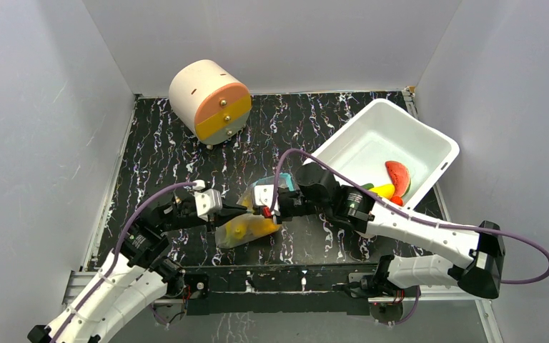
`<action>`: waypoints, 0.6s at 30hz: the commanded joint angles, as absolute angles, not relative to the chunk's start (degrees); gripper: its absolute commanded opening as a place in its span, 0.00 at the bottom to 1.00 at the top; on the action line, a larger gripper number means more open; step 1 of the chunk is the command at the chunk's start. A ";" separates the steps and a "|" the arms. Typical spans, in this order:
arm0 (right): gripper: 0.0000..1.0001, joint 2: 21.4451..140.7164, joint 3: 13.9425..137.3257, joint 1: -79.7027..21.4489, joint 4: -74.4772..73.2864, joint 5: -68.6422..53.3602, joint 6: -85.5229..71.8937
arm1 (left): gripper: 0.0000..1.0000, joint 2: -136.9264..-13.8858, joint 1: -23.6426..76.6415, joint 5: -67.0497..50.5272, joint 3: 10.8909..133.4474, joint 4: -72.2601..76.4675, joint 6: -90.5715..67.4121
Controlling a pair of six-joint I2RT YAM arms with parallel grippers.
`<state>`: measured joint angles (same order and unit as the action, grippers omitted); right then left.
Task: Place the food in the zip-top bag and seal the zipper
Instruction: Zip the zipper food storage bag at the center of the board.
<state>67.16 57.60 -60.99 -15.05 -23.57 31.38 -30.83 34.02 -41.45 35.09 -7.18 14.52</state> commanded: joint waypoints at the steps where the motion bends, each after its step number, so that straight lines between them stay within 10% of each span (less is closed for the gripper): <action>1: 0.00 62.45 57.54 -60.58 -18.22 -18.41 32.64 | 0.00 -29.10 33.79 -37.78 39.13 -7.91 13.71; 18: 0.00 59.93 57.48 -59.93 -21.71 -15.65 32.38 | 0.00 -27.51 33.79 -36.76 40.71 -13.17 16.52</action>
<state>62.52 57.32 -61.08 -18.11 -20.08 32.58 -27.33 34.24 -38.35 38.04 -10.39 13.52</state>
